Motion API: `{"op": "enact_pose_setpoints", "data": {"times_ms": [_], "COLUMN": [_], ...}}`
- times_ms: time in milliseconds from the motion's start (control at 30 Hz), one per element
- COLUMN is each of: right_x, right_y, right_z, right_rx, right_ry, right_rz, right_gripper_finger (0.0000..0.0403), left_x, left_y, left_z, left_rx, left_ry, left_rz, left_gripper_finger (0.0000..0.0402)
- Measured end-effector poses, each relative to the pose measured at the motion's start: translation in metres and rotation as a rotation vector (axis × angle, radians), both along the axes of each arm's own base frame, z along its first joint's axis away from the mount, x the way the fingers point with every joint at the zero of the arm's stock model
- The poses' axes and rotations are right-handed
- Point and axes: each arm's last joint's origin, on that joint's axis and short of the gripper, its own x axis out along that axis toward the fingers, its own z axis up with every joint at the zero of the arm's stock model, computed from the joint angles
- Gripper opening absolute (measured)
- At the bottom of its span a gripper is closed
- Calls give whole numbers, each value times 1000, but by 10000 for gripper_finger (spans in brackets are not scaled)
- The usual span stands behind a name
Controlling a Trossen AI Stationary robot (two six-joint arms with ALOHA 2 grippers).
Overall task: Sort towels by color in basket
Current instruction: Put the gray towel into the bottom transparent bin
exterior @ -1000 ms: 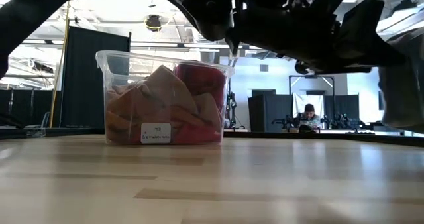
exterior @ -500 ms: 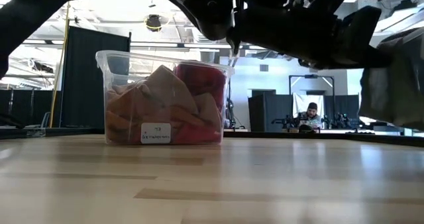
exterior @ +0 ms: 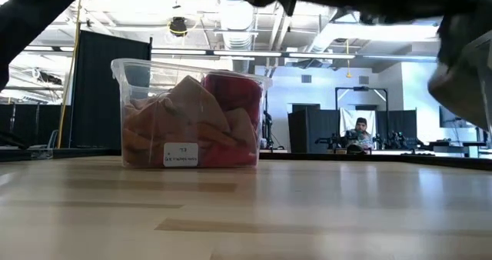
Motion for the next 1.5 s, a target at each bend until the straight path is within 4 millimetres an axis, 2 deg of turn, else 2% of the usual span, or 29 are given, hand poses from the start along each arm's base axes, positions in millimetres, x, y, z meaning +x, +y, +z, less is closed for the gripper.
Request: {"op": "enact_pose_setpoints", "data": {"times_ms": [300,600,767,933,1133,1333,1500], "right_x": [10,27,34,35,30,30,33], "right_y": [18,36,40,36,28,25,29], "right_z": [-27,-63,-76,-75,-66,-46,-30], "right_rx": [-94,-178,-214,-237,-297,-352,-323], "right_ry": [113,257,318,331,357,322,269], "right_rz": [-36,-88,-91,-87,-81,-55,-8], "right_gripper_finger": [33,33,33,45,99,199,271], "left_x": [-5,-13,-16,-16,-17,-17,-17], "left_y": [-37,-73,-81,-83,-83,-82,-82], "left_z": [20,22,20,15,11,9,8], "left_rx": [65,81,35,14,3,14,24], "left_ry": [-64,-74,-58,-37,-16,-1,11], "left_rz": [-118,-258,-337,-364,-365,-365,-365], "left_gripper_finger": [1,0,0,0,0,0,0]}}
